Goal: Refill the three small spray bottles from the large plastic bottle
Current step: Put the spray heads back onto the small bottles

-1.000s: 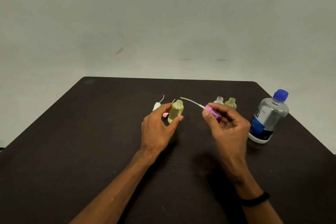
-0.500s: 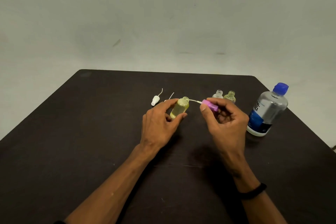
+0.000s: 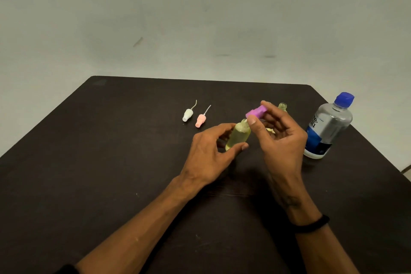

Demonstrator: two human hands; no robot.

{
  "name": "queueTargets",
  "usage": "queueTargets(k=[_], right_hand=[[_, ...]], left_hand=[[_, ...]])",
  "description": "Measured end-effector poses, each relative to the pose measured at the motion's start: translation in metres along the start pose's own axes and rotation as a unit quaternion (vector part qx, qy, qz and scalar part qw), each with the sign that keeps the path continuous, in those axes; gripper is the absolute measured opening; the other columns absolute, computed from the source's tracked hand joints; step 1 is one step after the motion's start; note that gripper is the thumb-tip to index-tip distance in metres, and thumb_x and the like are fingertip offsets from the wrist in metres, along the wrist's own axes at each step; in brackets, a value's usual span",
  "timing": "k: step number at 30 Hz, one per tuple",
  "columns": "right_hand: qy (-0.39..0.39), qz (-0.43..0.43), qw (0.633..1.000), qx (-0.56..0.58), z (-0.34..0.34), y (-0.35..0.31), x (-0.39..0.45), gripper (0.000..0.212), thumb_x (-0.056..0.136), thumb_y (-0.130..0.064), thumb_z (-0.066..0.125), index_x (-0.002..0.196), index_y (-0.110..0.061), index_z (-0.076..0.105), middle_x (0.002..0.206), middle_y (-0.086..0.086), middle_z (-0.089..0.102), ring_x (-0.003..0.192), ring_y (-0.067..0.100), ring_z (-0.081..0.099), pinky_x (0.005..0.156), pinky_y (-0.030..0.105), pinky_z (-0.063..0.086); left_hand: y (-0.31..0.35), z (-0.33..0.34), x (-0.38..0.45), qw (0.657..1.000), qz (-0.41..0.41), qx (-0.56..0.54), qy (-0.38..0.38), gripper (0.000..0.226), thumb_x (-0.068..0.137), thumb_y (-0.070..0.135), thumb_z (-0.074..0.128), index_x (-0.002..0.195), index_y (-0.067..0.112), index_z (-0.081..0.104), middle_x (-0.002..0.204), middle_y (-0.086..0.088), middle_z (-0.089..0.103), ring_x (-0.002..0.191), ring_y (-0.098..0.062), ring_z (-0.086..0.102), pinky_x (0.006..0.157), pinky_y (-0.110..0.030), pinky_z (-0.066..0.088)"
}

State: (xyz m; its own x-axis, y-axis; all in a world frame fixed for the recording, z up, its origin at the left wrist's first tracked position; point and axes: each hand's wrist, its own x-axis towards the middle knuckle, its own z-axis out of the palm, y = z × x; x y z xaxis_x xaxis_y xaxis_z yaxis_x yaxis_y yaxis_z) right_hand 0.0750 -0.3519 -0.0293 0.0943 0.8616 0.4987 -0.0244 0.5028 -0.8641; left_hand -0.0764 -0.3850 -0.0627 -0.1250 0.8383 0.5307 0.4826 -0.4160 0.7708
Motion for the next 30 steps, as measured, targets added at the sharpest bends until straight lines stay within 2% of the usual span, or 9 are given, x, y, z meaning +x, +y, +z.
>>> queueTargets(k=[5,9,16,19,22,25,30], right_hand=[[-0.006,0.025,0.999,0.030,-0.0031,0.0026,0.0023,0.028,0.089,-0.014,0.082,0.115,-0.024,0.076,0.105,-0.001,0.080,0.101,0.019,0.075,0.087,0.032,0.062],[-0.025,0.029,0.999,0.021,-0.0040,0.0079,0.0028,0.026,0.090,-0.015,0.082,0.114,-0.026,0.078,0.105,0.003,0.079,0.103,0.033,0.073,0.089,0.041,0.063],[-0.038,0.020,0.999,0.013,-0.0040,0.0070,0.0022,0.025,0.091,-0.014,0.081,0.114,-0.024,0.077,0.105,0.002,0.080,0.101,0.034,0.073,0.087,0.044,0.064],[-0.042,0.026,0.999,0.013,-0.0043,0.0072,0.0021,0.026,0.090,-0.014,0.082,0.115,-0.021,0.077,0.106,0.002,0.079,0.102,0.032,0.073,0.087,0.042,0.064],[-0.048,0.028,0.998,0.009,-0.0032,0.0046,0.0014,0.026,0.090,-0.012,0.082,0.113,-0.023,0.077,0.104,0.000,0.079,0.099,0.030,0.073,0.080,0.030,0.062],[-0.052,0.028,0.998,-0.001,-0.0019,0.0044,0.0004,0.028,0.088,-0.012,0.083,0.112,-0.023,0.077,0.101,-0.004,0.078,0.090,0.019,0.072,0.073,0.021,0.059],[-0.045,0.037,0.998,-0.001,-0.0013,0.0051,0.0000,0.038,0.086,-0.019,0.085,0.123,-0.016,0.075,0.105,0.000,0.078,0.100,0.020,0.074,0.078,0.022,0.060]], left_hand=[[0.0036,0.0033,-0.0025,1.000,-0.007,-0.024,-0.016,0.047,0.089,0.032,0.083,0.132,0.020,0.071,0.111,0.010,0.077,0.097,-0.008,0.073,0.084,-0.031,0.062],[0.0034,0.0026,-0.0034,0.999,-0.012,-0.025,-0.023,0.047,0.090,0.033,0.082,0.134,0.020,0.070,0.113,0.009,0.076,0.100,-0.008,0.073,0.085,-0.031,0.062],[0.0044,0.0007,-0.0038,0.999,-0.016,-0.024,-0.032,0.044,0.090,0.031,0.082,0.132,0.021,0.070,0.110,0.009,0.077,0.098,-0.010,0.073,0.083,-0.035,0.063],[0.0051,0.0010,-0.0042,0.999,-0.016,-0.021,-0.036,0.045,0.090,0.032,0.081,0.133,0.021,0.070,0.110,0.009,0.076,0.099,-0.010,0.073,0.084,-0.035,0.063],[0.0050,0.0004,-0.0041,0.999,-0.018,-0.025,-0.037,0.047,0.091,0.034,0.081,0.134,0.021,0.069,0.111,0.009,0.076,0.101,-0.010,0.073,0.085,-0.034,0.063],[0.0052,-0.0002,-0.0041,0.999,-0.026,-0.028,-0.034,0.047,0.091,0.035,0.080,0.134,0.021,0.069,0.111,0.010,0.076,0.101,-0.008,0.073,0.086,-0.032,0.062],[0.0064,0.0011,-0.0054,0.998,-0.039,-0.045,-0.037,0.044,0.091,0.032,0.081,0.132,0.018,0.069,0.107,0.009,0.078,0.101,-0.008,0.074,0.085,-0.034,0.063]])
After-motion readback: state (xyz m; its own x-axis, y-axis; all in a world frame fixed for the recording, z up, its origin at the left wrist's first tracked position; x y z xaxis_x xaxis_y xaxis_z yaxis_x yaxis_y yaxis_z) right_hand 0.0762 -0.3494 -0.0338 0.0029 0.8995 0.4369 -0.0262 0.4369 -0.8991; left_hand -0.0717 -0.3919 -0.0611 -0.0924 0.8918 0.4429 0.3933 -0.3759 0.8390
